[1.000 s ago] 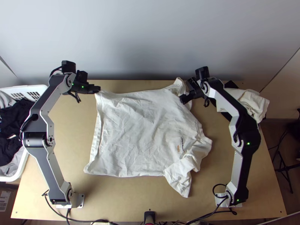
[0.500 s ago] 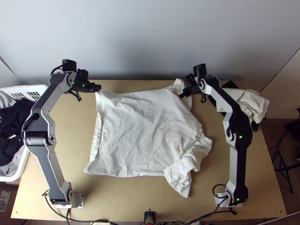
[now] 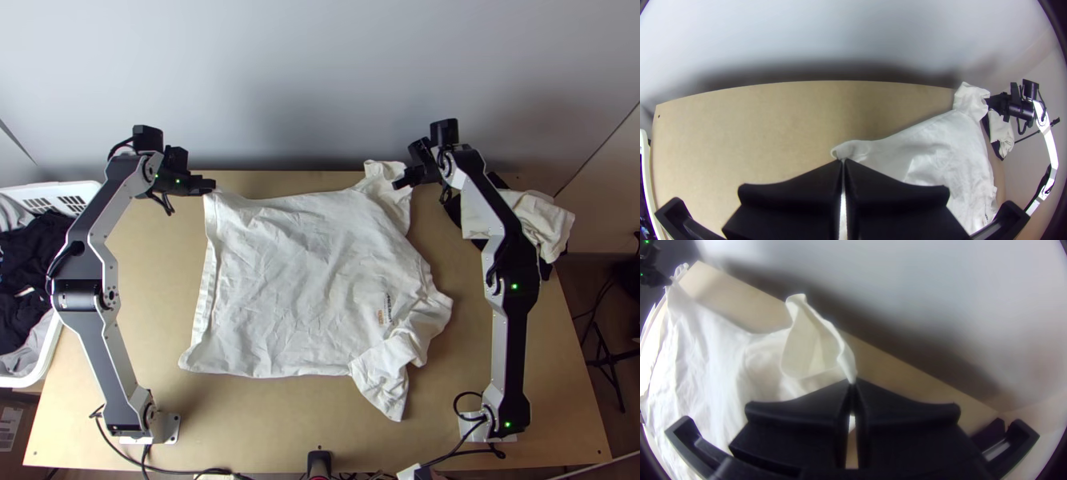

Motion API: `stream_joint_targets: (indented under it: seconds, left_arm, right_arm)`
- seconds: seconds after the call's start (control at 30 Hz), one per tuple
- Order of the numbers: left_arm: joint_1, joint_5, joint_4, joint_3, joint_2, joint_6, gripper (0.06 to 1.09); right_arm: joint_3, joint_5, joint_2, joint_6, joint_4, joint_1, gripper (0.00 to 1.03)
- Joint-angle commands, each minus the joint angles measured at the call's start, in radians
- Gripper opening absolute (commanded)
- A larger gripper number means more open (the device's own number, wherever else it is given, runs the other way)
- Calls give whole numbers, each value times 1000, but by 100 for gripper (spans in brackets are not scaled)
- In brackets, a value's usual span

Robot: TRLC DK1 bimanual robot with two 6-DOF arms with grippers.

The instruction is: Fold the t-shirt

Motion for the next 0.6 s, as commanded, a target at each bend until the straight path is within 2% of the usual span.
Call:
stream_joint_targets:
  seconds: [0.0,0.33,0.4,0.57]
  left_arm:
    - [-3,0,-1,8,-2,0,9]
    - [-5,0,-4,6,-42,-15,9]
    - [-3,0,-6,3,-58,-16,9]
    - [-1,0,-14,-5,-85,-13,9]
  right_arm:
    - [128,19,41,5,-15,-38,3]
    - [128,103,52,5,91,-47,3]
    - [112,154,40,-1,132,-43,3]
    - [102,160,26,-15,227,-27,3]
